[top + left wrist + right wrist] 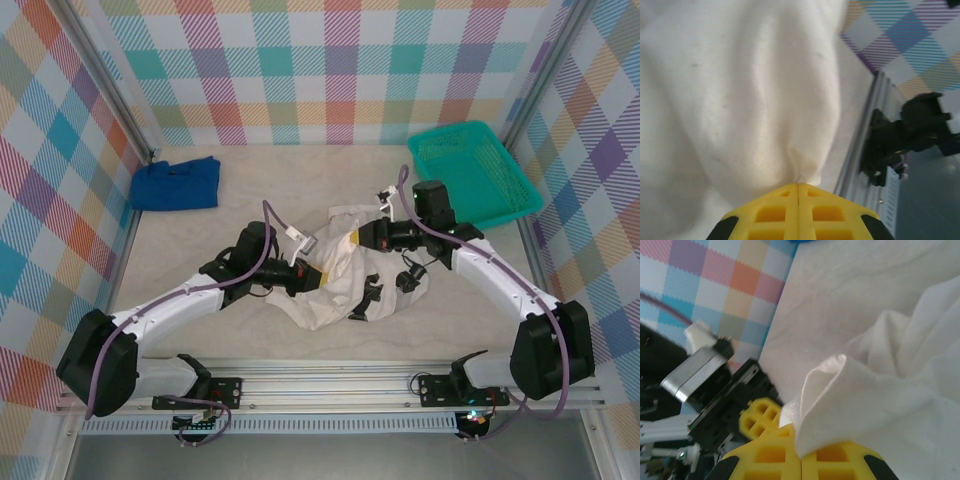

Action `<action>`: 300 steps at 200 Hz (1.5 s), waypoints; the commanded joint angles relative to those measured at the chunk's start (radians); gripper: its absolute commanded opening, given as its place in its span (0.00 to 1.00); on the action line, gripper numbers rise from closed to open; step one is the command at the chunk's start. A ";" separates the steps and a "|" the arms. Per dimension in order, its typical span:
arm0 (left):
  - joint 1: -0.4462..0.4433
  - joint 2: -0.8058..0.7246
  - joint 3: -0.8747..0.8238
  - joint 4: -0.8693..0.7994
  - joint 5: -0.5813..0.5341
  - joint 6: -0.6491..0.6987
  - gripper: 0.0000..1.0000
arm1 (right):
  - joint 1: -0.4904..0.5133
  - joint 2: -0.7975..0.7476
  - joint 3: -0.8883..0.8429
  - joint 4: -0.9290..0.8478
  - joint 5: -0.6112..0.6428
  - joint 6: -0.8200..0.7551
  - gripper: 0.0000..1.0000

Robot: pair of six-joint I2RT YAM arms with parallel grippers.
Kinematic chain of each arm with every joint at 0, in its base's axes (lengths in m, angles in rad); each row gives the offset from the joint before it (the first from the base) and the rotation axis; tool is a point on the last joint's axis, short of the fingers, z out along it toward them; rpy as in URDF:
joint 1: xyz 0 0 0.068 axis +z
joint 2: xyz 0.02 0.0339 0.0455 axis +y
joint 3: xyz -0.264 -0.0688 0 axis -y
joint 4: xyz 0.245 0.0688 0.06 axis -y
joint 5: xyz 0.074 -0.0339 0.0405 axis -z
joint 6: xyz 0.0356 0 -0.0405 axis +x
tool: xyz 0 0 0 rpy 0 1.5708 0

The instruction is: Fold the inside-out t-shirt

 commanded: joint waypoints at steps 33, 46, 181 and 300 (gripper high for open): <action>-0.014 -0.074 0.011 -0.051 -0.276 -0.008 0.39 | 0.024 0.008 -0.067 0.170 -0.118 0.093 0.05; -0.039 -0.106 0.007 -0.054 -0.298 0.012 0.47 | 0.035 0.021 -0.060 0.175 -0.117 0.101 0.04; -0.049 -0.002 0.119 0.059 -0.009 -0.017 0.00 | 0.066 -0.058 -0.018 -0.102 0.247 -0.073 0.18; 0.038 -0.079 0.013 0.127 0.131 -0.092 0.00 | 0.153 -0.190 -0.113 -0.004 0.418 -0.235 0.46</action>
